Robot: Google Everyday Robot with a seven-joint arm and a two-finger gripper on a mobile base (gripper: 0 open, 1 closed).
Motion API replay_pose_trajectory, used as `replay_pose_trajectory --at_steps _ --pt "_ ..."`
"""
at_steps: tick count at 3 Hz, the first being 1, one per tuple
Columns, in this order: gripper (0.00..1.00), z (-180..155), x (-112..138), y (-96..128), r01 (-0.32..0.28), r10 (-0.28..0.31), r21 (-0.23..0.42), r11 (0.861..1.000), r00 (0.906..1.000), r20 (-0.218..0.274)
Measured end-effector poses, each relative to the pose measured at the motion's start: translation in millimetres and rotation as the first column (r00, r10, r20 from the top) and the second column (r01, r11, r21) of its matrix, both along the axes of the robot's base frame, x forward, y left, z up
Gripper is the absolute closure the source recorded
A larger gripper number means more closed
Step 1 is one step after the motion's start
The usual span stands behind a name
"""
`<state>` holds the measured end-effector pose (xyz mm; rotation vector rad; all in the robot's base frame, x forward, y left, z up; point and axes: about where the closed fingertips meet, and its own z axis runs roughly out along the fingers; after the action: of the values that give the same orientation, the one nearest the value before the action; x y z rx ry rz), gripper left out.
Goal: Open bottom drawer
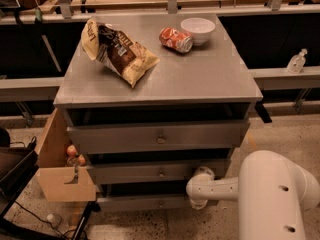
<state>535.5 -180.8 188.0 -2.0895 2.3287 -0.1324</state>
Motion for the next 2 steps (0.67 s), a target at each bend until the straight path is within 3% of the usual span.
replay_pose_trajectory --at_steps 1,2 --pt "1.00 0.2 0.0 0.0 0.000 0.000 0.000 1.000 1.0000 0.000" --pt "0.82 0.2 -0.1 0.0 0.000 0.000 0.000 1.000 1.0000 0.000"
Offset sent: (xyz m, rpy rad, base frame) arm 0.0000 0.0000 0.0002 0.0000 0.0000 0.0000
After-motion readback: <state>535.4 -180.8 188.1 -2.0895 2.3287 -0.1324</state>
